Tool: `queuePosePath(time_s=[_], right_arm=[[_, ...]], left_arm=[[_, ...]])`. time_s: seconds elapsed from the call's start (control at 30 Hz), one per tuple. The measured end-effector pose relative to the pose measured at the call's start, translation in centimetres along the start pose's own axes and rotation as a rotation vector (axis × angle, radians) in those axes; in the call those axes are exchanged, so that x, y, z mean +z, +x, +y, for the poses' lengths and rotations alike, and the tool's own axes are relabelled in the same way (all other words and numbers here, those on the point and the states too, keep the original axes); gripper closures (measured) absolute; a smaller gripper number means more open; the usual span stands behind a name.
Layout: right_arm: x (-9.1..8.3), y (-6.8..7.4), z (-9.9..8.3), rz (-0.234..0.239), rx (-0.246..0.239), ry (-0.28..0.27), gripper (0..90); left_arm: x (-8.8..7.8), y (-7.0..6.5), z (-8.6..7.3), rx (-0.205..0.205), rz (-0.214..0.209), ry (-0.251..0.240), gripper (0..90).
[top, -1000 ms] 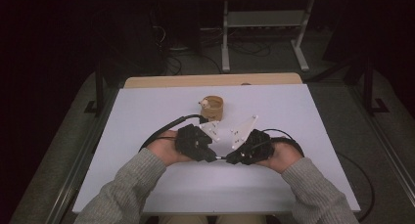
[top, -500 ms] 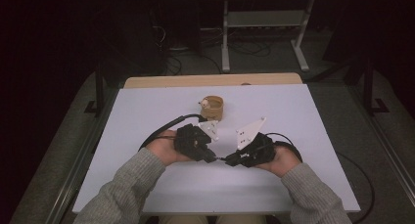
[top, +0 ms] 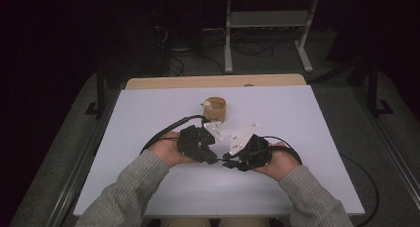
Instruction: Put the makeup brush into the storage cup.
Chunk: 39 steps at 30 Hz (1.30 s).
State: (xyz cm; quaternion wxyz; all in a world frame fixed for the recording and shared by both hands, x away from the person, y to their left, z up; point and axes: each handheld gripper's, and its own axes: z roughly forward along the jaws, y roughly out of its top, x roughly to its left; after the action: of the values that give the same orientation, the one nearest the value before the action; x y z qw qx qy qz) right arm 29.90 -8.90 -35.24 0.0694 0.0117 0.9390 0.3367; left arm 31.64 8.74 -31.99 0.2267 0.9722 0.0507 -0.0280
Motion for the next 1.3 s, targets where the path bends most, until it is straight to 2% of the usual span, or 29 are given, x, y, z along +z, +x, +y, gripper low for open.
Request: queuePosePath(time_s=[0.03,0.13,0.23,0.37,0.53,0.57,0.77,0.8,0.93,1.03,1.07,1.1,1.13,1.3], right_arm=[[0.1,0.0,0.1,0.000,0.003,-0.002,78.0],[0.1,0.0,0.1,0.008,-0.005,-0.001,82.3],[0.0,0.0,0.0,0.008,0.000,-0.011,82.6],[-0.1,-0.2,-0.5,0.021,0.025,-0.061,82.7],[0.1,0.0,-0.5,0.016,0.019,-0.041,80.7],[0.1,0.1,-0.3,-0.012,0.018,-0.033,75.9],[-0.1,0.2,-0.1,-0.023,0.017,-0.027,76.9],[-0.1,0.2,0.0,-0.023,0.014,-0.013,79.7],[0.0,0.2,0.0,-0.017,0.010,-0.010,82.1],[0.1,0.2,0.0,-0.004,0.011,-0.011,82.7],[0.0,-0.1,-0.2,0.007,0.026,-0.010,82.7],[0.0,-0.1,-0.2,0.007,0.026,-0.010,82.7],[-0.1,-0.3,-0.5,0.019,0.044,-0.015,82.8],[-0.4,-0.6,-1.4,0.043,0.081,-0.038,82.8]], left_arm=[[0.0,0.0,0.0,0.004,0.000,-0.001,84.4],[-0.1,0.0,0.0,0.003,0.005,-0.006,83.4],[-0.2,0.0,0.0,0.002,0.014,-0.021,82.4],[-0.5,0.1,-0.1,-0.004,0.002,-0.039,83.4],[-0.1,0.0,0.1,0.000,-0.003,-0.013,84.2],[-0.1,0.0,0.1,-0.001,-0.002,-0.010,84.2],[0.0,0.0,0.2,-0.016,0.008,-0.008,84.3],[0.0,0.0,0.3,-0.018,0.007,-0.008,84.3],[0.0,0.0,0.3,-0.006,0.006,-0.001,83.9],[-0.1,-0.1,0.2,-0.020,0.019,-0.016,81.6],[-0.2,0.0,0.2,-0.018,0.021,-0.018,74.9],[-0.3,0.0,0.1,-0.022,0.019,-0.027,74.9],[-0.7,0.1,-0.1,-0.035,0.029,-0.040,71.0],[-1.3,0.4,-0.6,-0.061,0.036,-0.065,67.5]])
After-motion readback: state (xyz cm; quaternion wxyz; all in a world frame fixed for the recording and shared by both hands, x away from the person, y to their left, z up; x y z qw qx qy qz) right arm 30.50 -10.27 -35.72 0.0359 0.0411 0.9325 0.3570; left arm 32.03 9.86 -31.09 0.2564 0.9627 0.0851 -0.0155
